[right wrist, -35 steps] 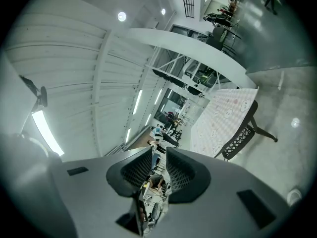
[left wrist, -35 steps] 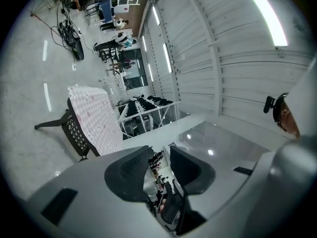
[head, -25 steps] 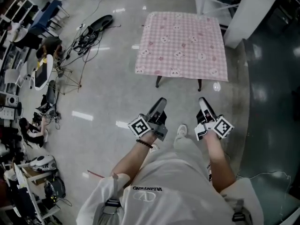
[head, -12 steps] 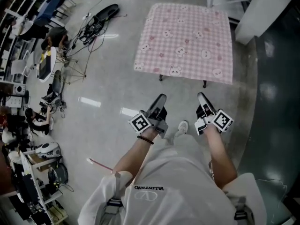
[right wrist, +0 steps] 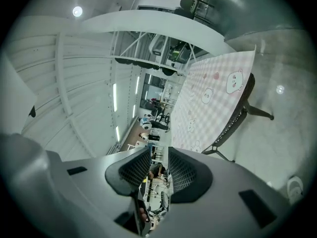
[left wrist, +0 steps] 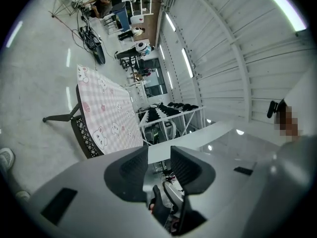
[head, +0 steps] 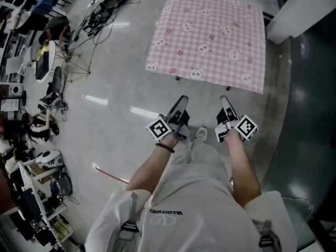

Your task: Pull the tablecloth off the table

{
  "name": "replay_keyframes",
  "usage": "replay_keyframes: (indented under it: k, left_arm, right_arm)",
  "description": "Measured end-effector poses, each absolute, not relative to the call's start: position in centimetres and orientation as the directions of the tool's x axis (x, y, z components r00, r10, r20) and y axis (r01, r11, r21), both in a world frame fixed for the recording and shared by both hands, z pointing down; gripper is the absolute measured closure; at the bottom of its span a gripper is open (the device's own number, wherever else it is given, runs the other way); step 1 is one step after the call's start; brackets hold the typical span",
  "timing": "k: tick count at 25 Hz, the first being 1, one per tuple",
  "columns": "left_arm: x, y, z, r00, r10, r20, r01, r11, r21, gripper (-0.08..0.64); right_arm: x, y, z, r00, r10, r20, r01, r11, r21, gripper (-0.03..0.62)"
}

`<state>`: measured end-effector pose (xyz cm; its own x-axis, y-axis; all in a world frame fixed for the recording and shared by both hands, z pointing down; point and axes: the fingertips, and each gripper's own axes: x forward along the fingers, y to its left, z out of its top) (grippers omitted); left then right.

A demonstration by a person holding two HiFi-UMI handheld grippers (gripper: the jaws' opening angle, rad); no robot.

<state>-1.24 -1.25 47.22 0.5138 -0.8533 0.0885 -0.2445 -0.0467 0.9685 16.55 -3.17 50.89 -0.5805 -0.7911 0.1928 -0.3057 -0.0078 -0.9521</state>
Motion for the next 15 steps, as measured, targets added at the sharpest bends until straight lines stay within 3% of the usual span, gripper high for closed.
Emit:
replay_keyframes:
  k: [2, 5, 15]
  left_arm:
    - [-1.7, -1.9, 48.3, 0.517, -0.851, 0.096, -0.237, -0.034, 0.971, 0.436]
    - [-1.8, -2.7, 50.2, 0.527, -0.843, 0.109, -0.233, -0.021, 0.972, 0.436]
    - [-2.6, -5.4, 59.3, 0.558, -0.811, 0.177, -0.241, 0.046, 0.969, 0.428]
  right_arm:
    - [16.3, -3.4, 52.7, -0.562, -0.789, 0.248, -0.32, -0.069, -0.945, 0.471]
    - [16.1, -4.4, 53.9, -0.534, -0.816, 0.223, -0.26, -0.092, -0.961, 0.469]
    - [16.0, -6.5, 60.8, -0.463, -0.839, 0.286, -0.252, -0.185, -0.95, 0.462]
